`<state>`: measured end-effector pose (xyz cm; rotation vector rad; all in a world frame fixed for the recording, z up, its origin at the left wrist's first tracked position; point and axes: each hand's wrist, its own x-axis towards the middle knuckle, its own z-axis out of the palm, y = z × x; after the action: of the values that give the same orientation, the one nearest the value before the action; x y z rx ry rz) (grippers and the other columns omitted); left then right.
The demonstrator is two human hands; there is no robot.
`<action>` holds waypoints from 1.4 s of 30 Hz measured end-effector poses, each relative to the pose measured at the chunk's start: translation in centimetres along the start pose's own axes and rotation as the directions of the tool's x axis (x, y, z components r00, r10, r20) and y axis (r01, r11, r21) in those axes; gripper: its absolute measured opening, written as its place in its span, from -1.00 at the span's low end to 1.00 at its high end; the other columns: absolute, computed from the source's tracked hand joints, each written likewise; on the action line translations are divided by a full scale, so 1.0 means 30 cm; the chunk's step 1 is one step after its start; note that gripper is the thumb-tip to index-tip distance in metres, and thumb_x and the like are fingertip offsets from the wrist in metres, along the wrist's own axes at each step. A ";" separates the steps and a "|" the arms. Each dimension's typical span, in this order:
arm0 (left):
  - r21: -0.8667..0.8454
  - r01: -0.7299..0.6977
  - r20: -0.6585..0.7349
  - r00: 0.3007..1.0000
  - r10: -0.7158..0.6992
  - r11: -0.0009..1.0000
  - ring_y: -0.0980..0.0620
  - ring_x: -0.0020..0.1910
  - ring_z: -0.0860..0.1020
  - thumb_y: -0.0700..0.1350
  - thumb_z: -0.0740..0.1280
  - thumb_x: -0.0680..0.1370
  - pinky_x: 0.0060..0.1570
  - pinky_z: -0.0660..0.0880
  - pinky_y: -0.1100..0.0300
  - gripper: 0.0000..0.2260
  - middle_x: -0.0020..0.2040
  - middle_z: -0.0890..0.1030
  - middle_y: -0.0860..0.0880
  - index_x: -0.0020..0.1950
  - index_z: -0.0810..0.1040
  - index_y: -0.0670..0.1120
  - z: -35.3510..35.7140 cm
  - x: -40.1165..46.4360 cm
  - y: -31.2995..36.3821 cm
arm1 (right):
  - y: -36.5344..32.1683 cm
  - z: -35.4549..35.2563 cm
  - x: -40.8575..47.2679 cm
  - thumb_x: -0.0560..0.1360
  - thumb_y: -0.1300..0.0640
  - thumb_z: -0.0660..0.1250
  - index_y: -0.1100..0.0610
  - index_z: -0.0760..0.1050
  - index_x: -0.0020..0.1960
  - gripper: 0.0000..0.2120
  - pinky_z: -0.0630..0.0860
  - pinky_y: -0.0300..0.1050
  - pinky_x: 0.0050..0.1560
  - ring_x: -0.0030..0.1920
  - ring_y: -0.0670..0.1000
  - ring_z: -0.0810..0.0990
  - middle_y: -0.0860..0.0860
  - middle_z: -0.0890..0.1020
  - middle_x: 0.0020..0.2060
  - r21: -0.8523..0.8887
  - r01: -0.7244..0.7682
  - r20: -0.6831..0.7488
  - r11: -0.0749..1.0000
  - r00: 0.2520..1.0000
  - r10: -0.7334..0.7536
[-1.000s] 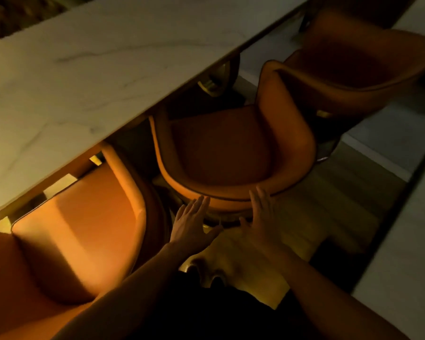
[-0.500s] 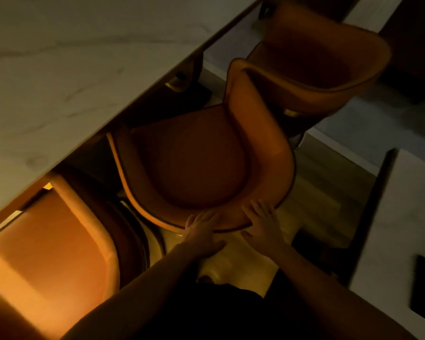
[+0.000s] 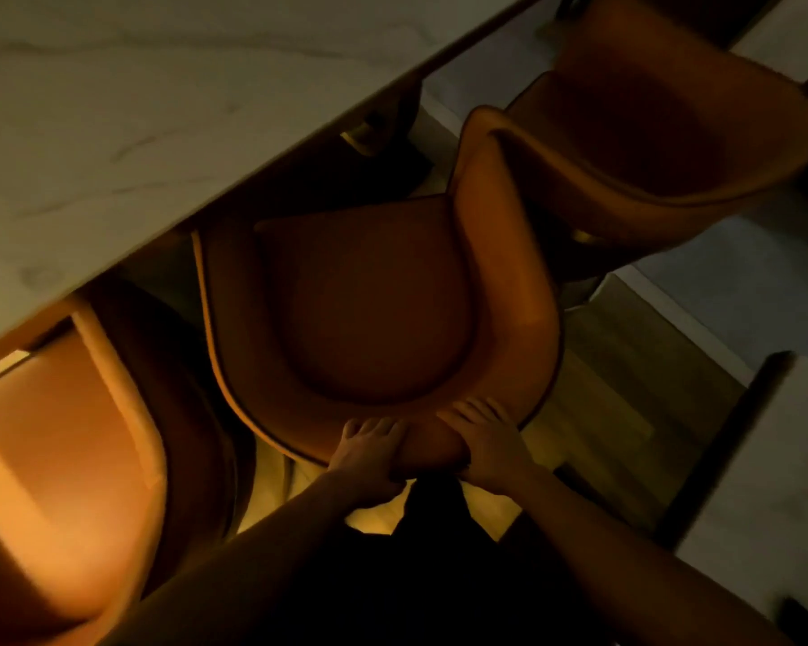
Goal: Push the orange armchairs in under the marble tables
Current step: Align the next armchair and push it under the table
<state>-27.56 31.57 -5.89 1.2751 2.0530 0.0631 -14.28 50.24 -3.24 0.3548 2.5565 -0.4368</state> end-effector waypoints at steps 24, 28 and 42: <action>0.090 0.183 -0.064 0.982 -0.178 0.979 0.02 0.47 0.28 0.06 0.39 0.44 0.41 0.08 -0.01 -0.32 0.49 0.35 0.02 0.52 0.24 0.01 0.015 -0.001 0.095 | 0.136 0.016 0.090 0.34 -0.12 0.46 0.04 0.22 0.47 -0.20 0.17 0.21 0.39 0.37 0.12 0.39 0.04 0.46 0.33 -0.093 0.236 0.095 0.967 0.969 -0.228; 0.102 0.167 -0.057 0.985 -0.162 0.981 -0.01 0.45 0.31 0.08 0.40 0.43 0.39 0.10 -0.04 -0.30 0.48 0.37 0.01 0.52 0.24 0.01 0.015 0.003 0.091 | 0.129 0.008 0.089 0.33 -0.07 0.47 0.03 0.22 0.47 -0.21 0.16 0.20 0.40 0.37 0.11 0.38 0.02 0.45 0.33 -0.105 0.227 0.123 0.968 0.969 -0.214; 0.003 0.099 -0.081 0.992 -0.099 0.995 -0.05 0.50 0.23 0.03 0.46 0.38 0.44 0.01 -0.16 -0.24 0.51 0.32 -0.02 0.53 0.23 0.02 0.039 -0.001 0.046 | 0.123 -0.013 0.089 0.33 -0.27 0.44 -0.01 0.11 0.53 -0.09 0.08 0.17 0.48 0.46 0.11 0.25 0.01 0.32 0.44 -0.151 0.195 0.140 0.969 0.975 -0.175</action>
<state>-25.80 31.89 -6.22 1.1902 2.1846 0.0631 -15.45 54.18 -5.21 0.0267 2.4901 -0.3020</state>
